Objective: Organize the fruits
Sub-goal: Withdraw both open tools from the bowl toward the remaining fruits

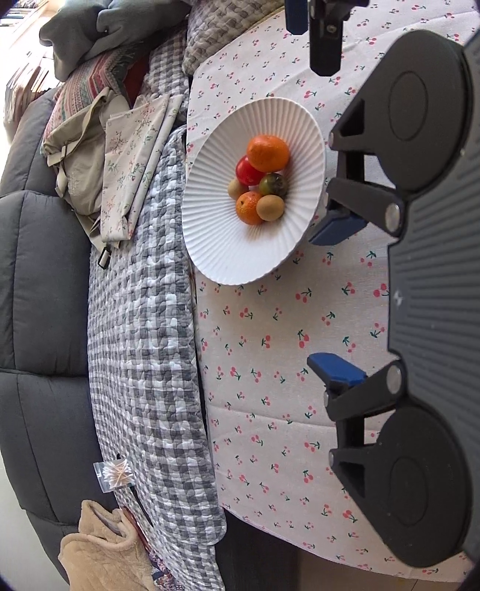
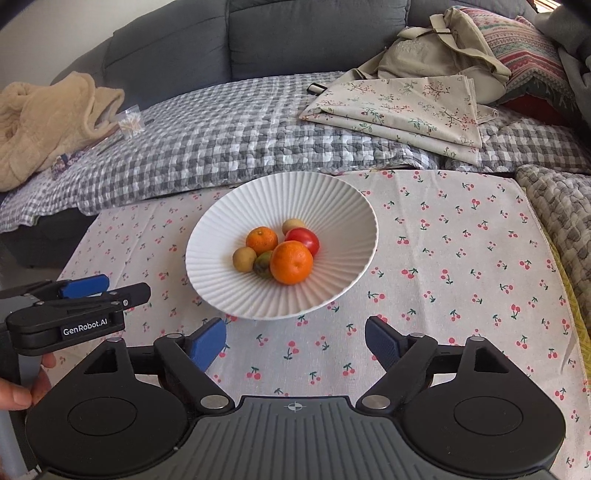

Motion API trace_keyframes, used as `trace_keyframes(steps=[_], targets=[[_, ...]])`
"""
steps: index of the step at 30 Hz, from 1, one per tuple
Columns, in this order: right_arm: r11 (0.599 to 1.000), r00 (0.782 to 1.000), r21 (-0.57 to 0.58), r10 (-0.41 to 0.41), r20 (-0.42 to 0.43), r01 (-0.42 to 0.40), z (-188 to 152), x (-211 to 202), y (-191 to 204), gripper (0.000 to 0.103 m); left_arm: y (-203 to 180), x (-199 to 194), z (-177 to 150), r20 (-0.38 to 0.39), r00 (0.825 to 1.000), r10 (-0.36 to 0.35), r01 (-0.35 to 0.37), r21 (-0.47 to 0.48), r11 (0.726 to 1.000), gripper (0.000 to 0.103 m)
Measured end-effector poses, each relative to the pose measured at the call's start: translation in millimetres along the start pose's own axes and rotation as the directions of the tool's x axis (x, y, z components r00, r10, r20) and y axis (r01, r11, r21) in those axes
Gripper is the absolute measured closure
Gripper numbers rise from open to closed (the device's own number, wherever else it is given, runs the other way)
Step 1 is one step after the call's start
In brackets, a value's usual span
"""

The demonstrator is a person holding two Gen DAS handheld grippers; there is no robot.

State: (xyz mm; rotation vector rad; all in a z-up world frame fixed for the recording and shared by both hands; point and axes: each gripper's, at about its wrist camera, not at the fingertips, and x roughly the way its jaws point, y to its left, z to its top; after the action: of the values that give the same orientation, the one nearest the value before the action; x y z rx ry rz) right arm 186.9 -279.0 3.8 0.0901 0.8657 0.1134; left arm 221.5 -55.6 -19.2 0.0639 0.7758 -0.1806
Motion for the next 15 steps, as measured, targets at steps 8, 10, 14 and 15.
trace_keyframes(steps=[8,10,14,15], targets=[[0.997,0.999,-0.08,-0.01,0.036,0.013,-4.2,-13.8,18.0,0.002,10.5,-23.0,-6.1,0.035,0.999,0.036,-0.036,-0.001,0.999,0.006],[0.996,0.999,-0.089,-0.008,0.044,0.011,-5.3,-16.7,22.9,0.002,15.6,-28.6,-7.5,0.037,0.999,0.04,-0.039,-0.015,0.999,0.003],[0.996,0.998,-0.085,0.026,0.059,-0.021,-12.3,-20.2,29.6,0.0,27.0,-37.2,-14.7,0.022,0.999,0.036,-0.034,-0.052,0.998,0.001],[0.996,0.998,-0.081,0.035,0.057,-0.03,-14.8,-19.4,30.6,0.0,29.6,-38.6,-18.1,0.015,0.999,0.035,-0.034,-0.057,0.998,0.001]])
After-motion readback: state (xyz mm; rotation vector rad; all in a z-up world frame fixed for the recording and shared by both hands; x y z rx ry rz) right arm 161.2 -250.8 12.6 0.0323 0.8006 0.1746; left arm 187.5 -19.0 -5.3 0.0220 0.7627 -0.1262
